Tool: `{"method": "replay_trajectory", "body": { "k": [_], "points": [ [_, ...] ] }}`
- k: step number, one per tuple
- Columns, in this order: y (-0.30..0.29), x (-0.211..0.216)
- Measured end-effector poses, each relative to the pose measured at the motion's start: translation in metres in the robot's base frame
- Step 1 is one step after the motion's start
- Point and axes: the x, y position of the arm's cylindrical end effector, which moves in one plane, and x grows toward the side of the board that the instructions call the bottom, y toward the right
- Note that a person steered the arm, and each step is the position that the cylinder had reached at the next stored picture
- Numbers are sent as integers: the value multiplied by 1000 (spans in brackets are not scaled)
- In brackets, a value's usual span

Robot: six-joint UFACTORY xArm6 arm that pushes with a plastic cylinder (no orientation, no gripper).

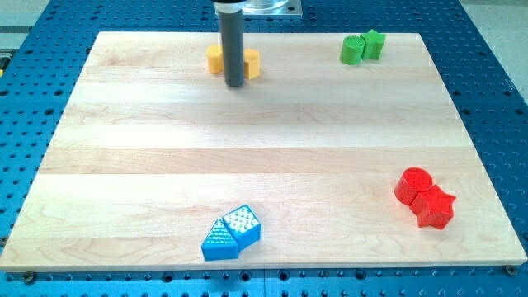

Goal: Move the heart to the top center of the board

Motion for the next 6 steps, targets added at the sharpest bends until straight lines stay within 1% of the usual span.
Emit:
{"method": "replay_trajectory", "body": {
  "k": [1,2,3,4,5,6],
  "points": [
    [-31,-22],
    [7,-65],
    [19,-75],
    [16,-47],
    [54,-29],
    [24,5]
  ]
}}
